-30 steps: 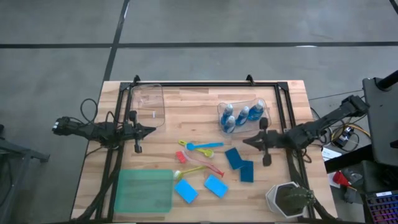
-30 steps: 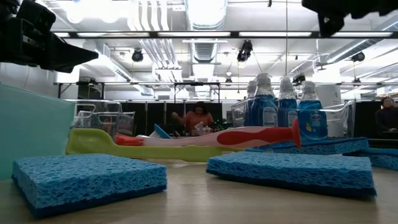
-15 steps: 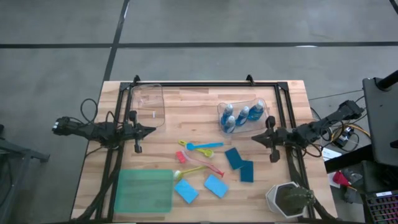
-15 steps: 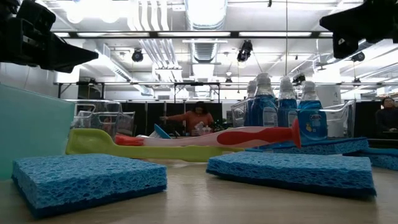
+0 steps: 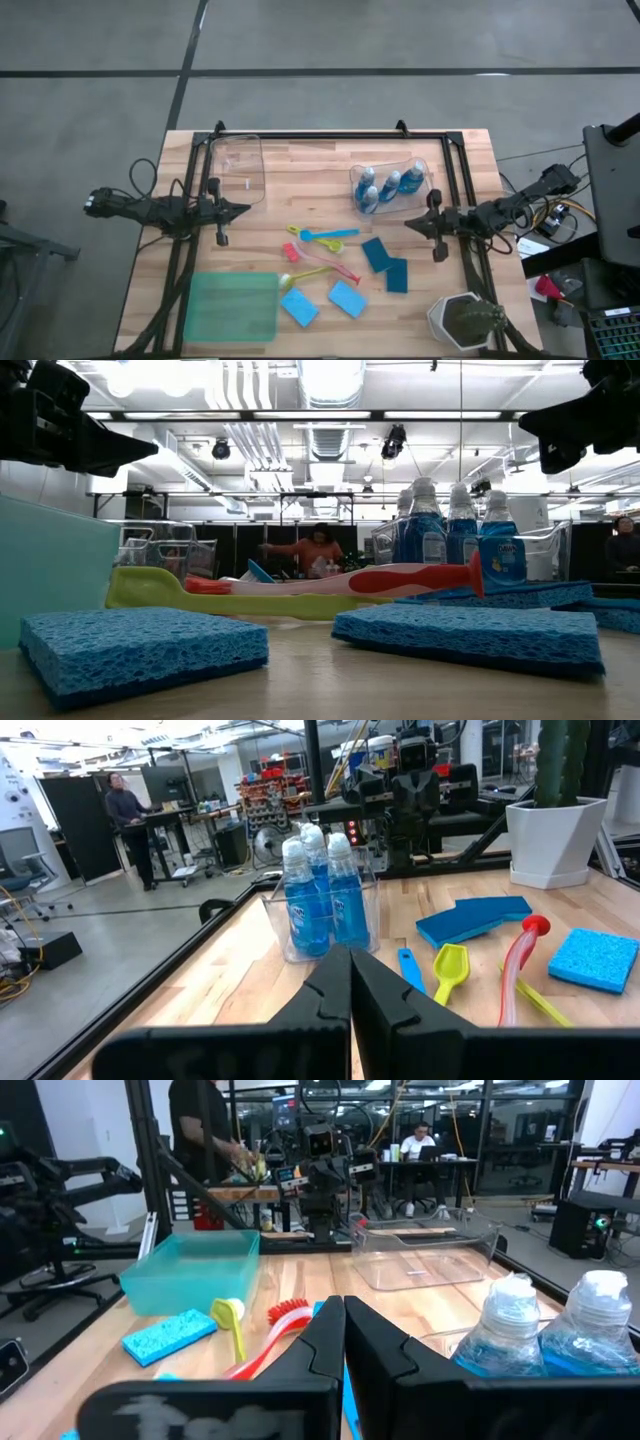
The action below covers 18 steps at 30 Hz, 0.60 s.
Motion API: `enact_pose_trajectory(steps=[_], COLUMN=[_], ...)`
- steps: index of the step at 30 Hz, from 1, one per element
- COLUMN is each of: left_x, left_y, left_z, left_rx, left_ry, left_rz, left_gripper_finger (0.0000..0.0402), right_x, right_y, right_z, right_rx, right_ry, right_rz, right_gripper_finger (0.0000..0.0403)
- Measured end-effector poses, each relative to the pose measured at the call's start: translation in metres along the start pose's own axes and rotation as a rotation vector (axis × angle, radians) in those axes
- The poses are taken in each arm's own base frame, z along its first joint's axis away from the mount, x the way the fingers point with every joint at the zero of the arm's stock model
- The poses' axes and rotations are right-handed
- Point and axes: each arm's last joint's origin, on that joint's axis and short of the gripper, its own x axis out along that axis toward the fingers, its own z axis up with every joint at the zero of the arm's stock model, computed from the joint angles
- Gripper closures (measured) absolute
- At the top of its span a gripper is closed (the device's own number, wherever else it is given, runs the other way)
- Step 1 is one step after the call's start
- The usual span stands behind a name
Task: Pick & Place Kitchen Sink Supplies
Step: Put the blue dish brush into the left transparent bin
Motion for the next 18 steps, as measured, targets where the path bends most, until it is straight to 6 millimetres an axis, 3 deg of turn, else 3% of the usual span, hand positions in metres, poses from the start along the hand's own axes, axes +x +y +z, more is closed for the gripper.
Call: enact_pose_trajectory(steps=[18], left_x=[0.0000], left_y=[0.0000], left_z=[0.0000], left_rx=[0.000], left_ry=[0.000], left_rz=[0.000], left_gripper_finger=[0.0401], right_x=[0.0004], right_y=[0.0002], right_z=[-0.0008], right_rx=[-0.003], right_ry=[0.007], right_rz=[-0.001], right_gripper_finger=[0.0394])
